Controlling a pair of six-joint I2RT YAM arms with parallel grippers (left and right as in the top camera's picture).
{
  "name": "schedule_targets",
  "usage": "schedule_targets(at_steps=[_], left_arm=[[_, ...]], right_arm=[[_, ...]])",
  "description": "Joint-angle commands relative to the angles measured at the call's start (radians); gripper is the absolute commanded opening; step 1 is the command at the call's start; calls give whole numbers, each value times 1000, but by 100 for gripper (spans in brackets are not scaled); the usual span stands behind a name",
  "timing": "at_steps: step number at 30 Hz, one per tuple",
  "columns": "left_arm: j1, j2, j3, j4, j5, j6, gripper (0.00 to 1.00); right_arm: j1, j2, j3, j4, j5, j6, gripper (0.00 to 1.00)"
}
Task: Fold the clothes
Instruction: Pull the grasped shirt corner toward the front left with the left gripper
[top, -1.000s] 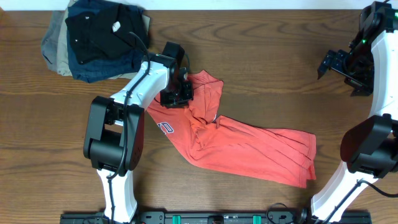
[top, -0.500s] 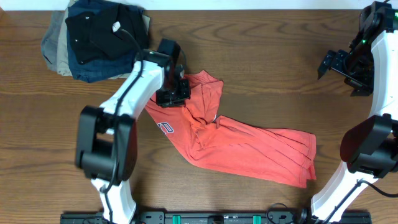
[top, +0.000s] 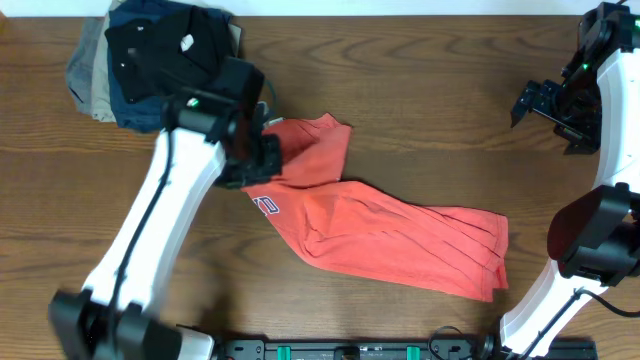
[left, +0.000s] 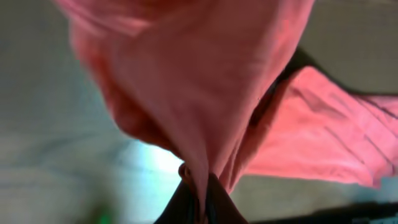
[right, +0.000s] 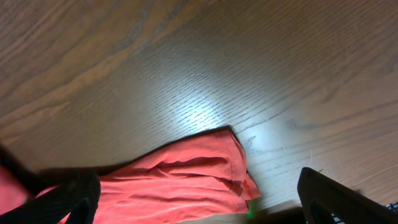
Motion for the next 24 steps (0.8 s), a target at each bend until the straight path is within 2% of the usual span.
schedule_targets(at_steps=[1,12,15,19,24], left_arm=[[4,-124,-5,-37,-59,5,6],[4,-448,-5,-133,-103,-3,6],[5,-492,-5,-171,-123,-7,6],[4,-536,-5,-198,-124,-6,6],[5,-558,-5,-202,-124,-6,6]], right_arm=[[-7,-14,3,-1,-3,-8,99],[-7,-14,3,0,-4,-8,99],[-7,-14,3,0,-27,-8,99],[-7,-14,3,-9,-201,-8,99],[-7,-15,3,-17,-241,-9,99]])
